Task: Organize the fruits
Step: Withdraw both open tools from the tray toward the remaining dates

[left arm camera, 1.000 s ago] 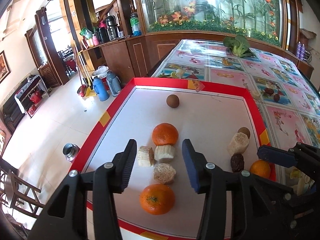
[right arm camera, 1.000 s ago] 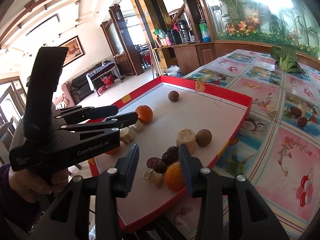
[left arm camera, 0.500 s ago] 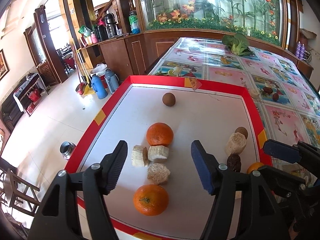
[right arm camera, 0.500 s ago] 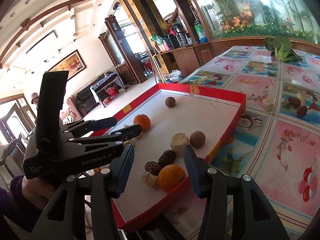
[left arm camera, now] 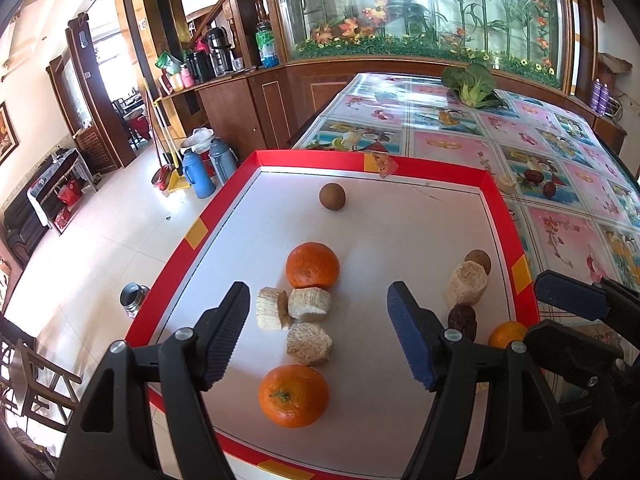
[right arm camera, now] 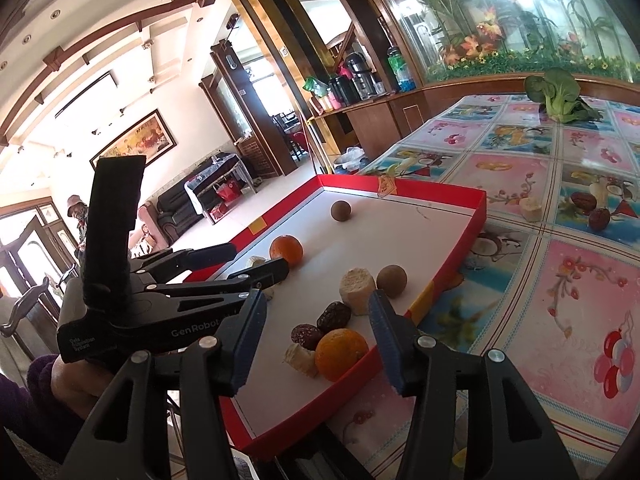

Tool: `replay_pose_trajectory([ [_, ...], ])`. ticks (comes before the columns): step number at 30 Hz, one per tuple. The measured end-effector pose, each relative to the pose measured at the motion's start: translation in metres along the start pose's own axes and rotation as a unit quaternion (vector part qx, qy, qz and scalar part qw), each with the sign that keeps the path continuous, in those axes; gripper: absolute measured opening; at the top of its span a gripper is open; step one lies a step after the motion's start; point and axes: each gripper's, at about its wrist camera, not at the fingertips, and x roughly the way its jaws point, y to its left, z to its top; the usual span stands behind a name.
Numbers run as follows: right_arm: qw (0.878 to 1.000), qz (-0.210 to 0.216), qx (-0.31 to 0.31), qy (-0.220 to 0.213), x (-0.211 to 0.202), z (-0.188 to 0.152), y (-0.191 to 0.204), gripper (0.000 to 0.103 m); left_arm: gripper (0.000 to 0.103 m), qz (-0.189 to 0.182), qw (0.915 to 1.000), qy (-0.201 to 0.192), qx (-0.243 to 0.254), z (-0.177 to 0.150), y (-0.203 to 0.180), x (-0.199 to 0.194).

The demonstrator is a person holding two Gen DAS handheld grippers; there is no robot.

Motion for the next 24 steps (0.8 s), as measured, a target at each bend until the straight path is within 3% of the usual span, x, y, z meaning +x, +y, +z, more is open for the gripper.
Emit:
replay_pose_trajectory([
  [7, 1.000, -0.022, 0.013, -0.007, -0.012, 0.005, -0.014, 0.053, 0.072, -0.004, 1.0000, -0.009, 0.003, 0.006, -0.008, -0.005],
  [15, 0.990, -0.112, 0.075, -0.032, -0.041, 0.034, -0.078, 0.053, 0.072, -0.014, 0.9993, -0.030, 0.018, 0.022, -0.026, -0.013],
  [21, 0.974, -0.201, 0.107, -0.002, -0.032, 0.056, -0.131, 0.053, 0.072, -0.026, 0.9984, -0.040, 0.032, 0.036, -0.042, -0.016],
  [24, 0.967, -0.222, 0.125, 0.010, -0.025, 0.061, -0.153, 0.053, 0.072, -0.033, 0.9974, -0.049, 0.043, 0.043, -0.052, -0.021],
])
